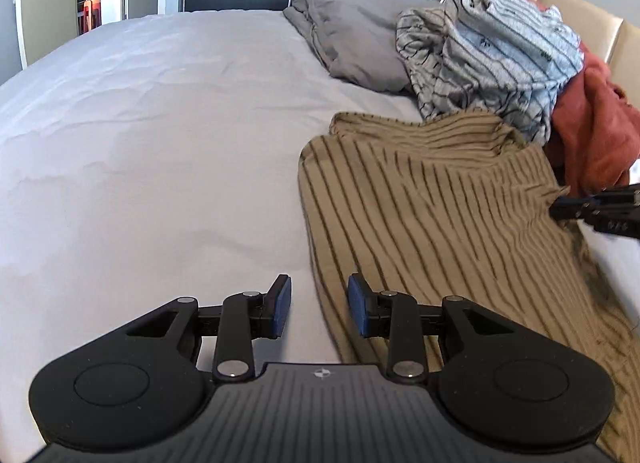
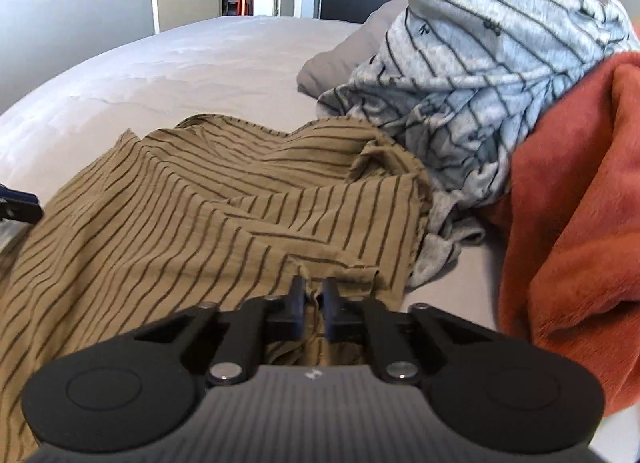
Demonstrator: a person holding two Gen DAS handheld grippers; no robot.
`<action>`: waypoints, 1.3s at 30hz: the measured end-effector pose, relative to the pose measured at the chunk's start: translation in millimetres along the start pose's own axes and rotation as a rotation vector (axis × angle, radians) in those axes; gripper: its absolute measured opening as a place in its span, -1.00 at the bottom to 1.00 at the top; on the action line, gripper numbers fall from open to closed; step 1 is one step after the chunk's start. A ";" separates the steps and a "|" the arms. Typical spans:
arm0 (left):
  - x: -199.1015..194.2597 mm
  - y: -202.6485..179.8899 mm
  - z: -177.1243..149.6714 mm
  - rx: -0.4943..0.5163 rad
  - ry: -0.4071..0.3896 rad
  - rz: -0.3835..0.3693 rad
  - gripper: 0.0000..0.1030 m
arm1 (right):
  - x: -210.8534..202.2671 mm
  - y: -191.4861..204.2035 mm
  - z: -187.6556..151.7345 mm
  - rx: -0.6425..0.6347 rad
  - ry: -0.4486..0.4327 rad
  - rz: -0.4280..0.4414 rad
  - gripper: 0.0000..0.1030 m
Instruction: Fold clothes
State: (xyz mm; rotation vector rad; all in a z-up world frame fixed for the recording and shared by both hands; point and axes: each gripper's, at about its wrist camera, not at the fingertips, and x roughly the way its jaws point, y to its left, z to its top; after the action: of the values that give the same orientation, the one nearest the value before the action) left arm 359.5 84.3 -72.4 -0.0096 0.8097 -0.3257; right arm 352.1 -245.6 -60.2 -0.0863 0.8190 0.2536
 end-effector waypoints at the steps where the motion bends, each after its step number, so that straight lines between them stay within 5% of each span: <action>1: -0.9 1.7 -0.3 -0.009 -0.001 -0.002 -0.43 | -3.3 0.7 0.5 0.001 -0.008 0.002 -0.86; 7: -8.8 7.1 -2.4 -0.033 -0.004 -0.017 -0.43 | -28.6 -2.0 27.6 0.009 -0.043 -0.069 -0.88; 14: -8.7 1.7 -6.6 -0.018 0.024 -0.042 -0.43 | -24.3 -20.2 41.1 0.083 0.030 -0.147 -0.88; 20: -9.0 -3.4 -5.4 0.008 0.012 -0.038 -0.43 | -35.5 -8.0 63.2 0.117 0.067 -0.069 -0.88; 29: -27.0 2.2 3.5 -0.004 -0.039 -0.047 -0.43 | -45.3 68.5 124.2 0.076 0.132 0.067 -0.88; 39: -44.9 19.0 0.6 0.001 -0.052 -0.050 -0.42 | 9.2 150.8 152.6 0.100 0.169 0.190 -0.88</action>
State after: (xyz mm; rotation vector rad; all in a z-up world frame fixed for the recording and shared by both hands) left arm 336.4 115.2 -42.7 -0.0372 0.7589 -0.3712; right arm 427.9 -71.6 40.3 0.0652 1.0087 0.3880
